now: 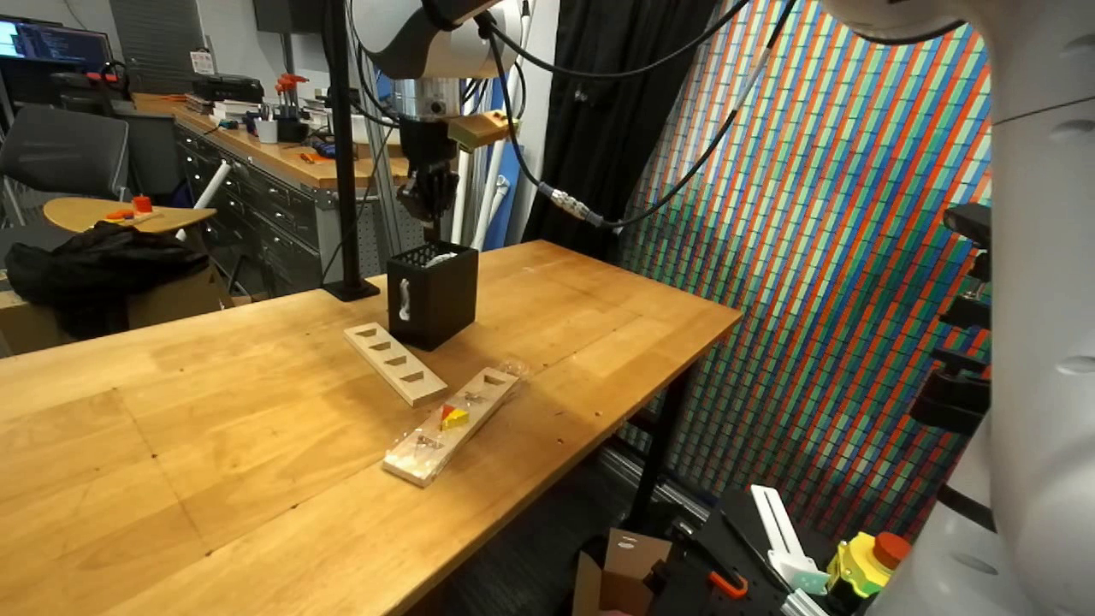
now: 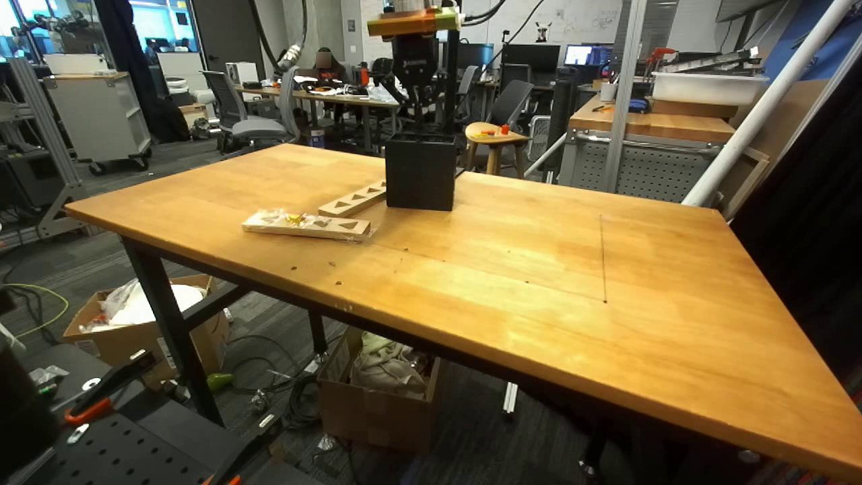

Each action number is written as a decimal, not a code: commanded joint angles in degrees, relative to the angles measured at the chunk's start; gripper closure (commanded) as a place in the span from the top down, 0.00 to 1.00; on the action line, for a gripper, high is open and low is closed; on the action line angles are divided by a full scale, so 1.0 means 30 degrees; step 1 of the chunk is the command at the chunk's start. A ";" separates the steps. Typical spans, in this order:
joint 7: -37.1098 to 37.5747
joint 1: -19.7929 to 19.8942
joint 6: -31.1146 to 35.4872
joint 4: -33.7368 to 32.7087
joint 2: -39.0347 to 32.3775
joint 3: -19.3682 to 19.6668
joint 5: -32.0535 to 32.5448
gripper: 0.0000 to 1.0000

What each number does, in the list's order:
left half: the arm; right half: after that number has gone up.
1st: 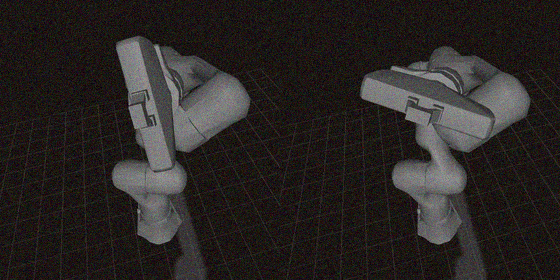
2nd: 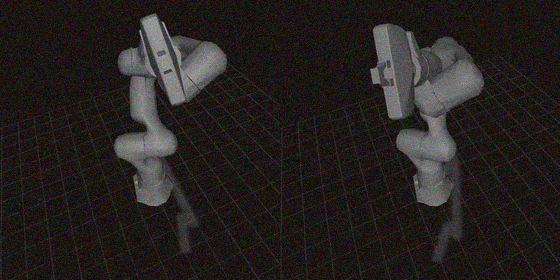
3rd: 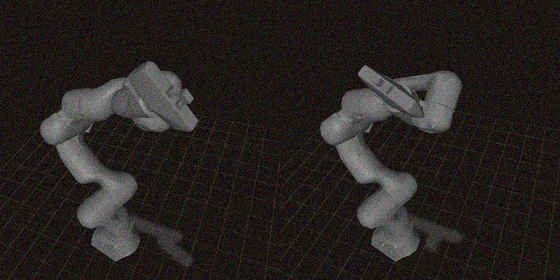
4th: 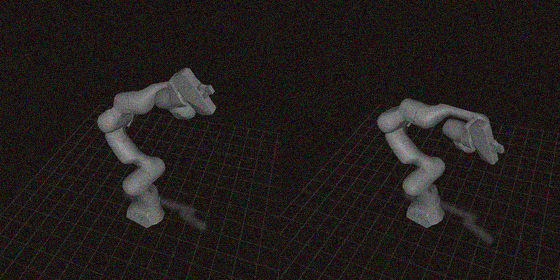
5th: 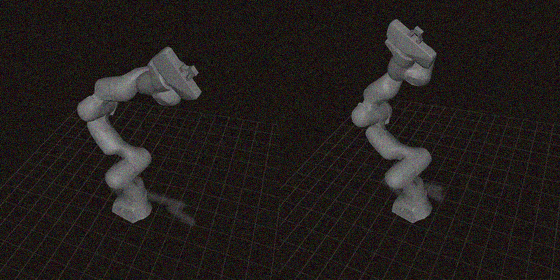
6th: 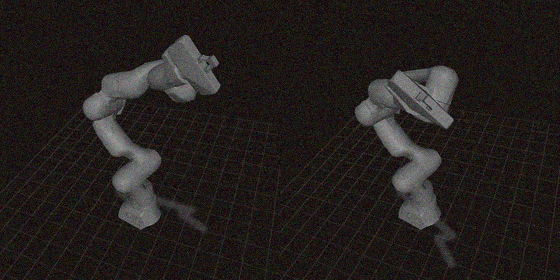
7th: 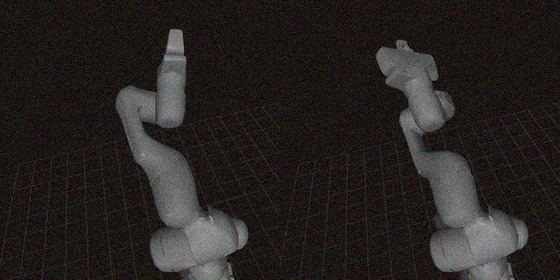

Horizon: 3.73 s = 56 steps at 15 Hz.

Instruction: Put the cloth in the black box

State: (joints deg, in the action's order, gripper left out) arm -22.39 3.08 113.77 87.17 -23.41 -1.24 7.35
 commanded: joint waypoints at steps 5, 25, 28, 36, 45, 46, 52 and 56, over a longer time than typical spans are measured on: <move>-0.0542 0.0555 0.0347 -0.0232 -0.1292 -0.0167 -0.1106 0.01; -0.1691 0.1361 -0.0533 -0.0385 -0.2814 -0.0774 -0.3540 0.01; -0.1770 0.1118 -0.0182 0.0408 -0.1345 -0.0745 -0.3161 0.01; -0.1417 0.0790 0.1011 0.2034 0.3022 -0.0130 -0.1736 0.01; -0.1607 0.0754 0.2535 0.2631 0.4360 0.0424 -0.1605 0.23; -0.1606 0.0751 0.2536 0.2632 0.4279 0.0417 -0.1604 0.32; -0.1606 0.0761 0.2540 0.2629 0.4077 0.0403 -0.1602 0.34; -0.1606 0.0762 0.2540 0.2628 0.4078 0.0404 -0.1602 0.34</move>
